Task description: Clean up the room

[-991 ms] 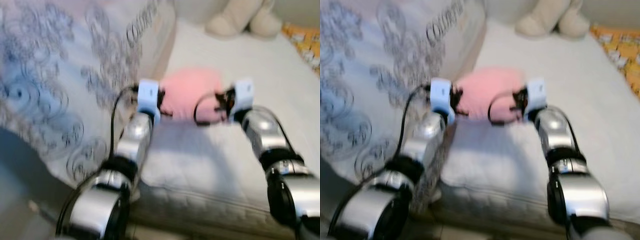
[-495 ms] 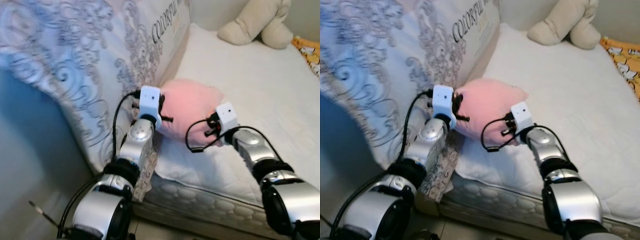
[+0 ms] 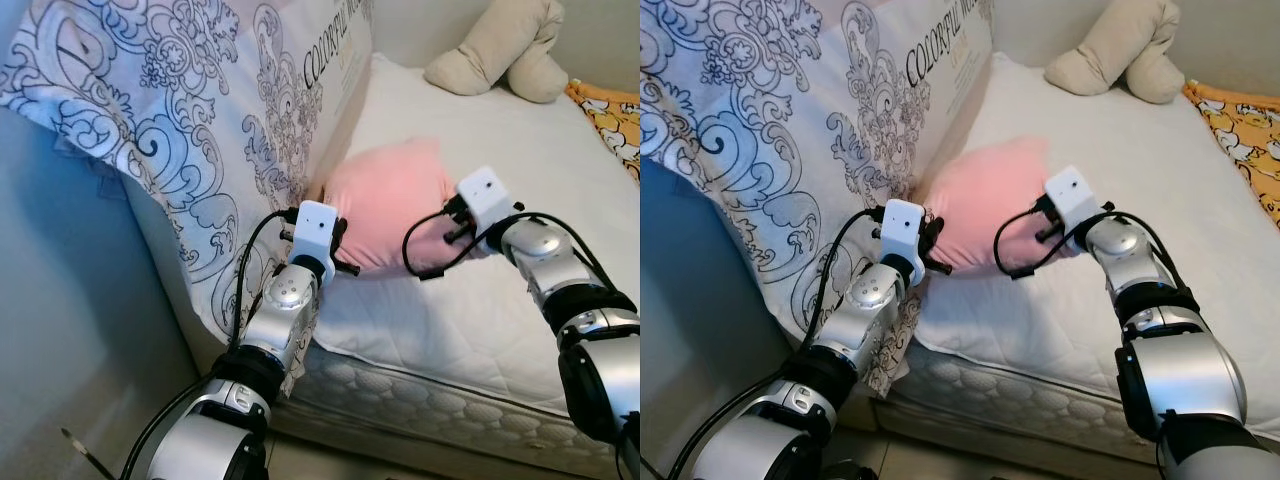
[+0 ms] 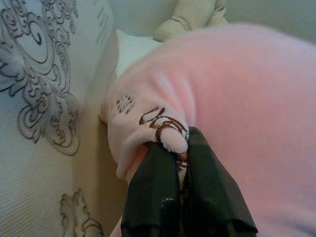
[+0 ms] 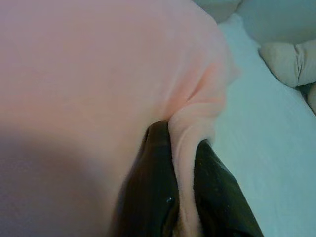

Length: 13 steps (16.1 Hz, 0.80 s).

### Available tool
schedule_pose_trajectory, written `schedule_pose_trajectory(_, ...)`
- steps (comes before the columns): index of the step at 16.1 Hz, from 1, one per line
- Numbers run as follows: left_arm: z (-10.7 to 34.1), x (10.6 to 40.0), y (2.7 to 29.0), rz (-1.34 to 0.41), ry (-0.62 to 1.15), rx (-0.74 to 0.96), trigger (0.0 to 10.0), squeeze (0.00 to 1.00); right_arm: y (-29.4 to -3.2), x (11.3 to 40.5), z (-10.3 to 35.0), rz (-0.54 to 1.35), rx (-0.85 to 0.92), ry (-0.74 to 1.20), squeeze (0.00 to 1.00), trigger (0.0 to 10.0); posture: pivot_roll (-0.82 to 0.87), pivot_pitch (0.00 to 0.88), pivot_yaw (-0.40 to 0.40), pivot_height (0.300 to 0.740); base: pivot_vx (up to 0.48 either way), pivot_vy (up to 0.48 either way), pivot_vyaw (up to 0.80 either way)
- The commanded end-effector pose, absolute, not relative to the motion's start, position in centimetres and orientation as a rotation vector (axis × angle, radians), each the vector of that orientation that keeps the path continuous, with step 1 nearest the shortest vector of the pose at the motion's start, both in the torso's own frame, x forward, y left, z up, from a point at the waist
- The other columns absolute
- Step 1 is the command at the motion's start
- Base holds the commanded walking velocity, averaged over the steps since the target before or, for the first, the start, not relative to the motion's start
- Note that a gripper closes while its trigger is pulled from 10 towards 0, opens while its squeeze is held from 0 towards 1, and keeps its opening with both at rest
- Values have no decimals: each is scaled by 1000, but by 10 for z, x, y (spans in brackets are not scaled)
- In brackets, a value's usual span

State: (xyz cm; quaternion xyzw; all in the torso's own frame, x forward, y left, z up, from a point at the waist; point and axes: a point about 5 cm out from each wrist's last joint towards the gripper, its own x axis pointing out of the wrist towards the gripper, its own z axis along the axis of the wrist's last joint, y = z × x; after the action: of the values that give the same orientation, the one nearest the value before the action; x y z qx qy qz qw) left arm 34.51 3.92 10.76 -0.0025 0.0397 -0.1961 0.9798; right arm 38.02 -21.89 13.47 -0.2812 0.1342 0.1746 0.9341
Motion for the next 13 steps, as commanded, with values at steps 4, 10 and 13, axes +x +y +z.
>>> schedule_pose_trajectory(4, 118, 348, 30, -402, 40, 27, 10000, 0, -217, 361, 92, 344, -555, 396, 0, 10000, -29, 0, -86, 740, 0, 0, 0)
schedule_pose_trajectory(10, 109, 341, 20, -453, 106, -16, 10000, 0, -223, 360, 91, 297, -522, 411, 0, 10000, -36, 0, -78, 740, 0, 0, 0)
schedule_pose_trajectory(13, 103, 337, 13, -482, 168, -82, 10000, 0, -233, 365, 103, 254, -532, 390, 0, 10000, -42, 0, -76, 740, 0, 0, 0)
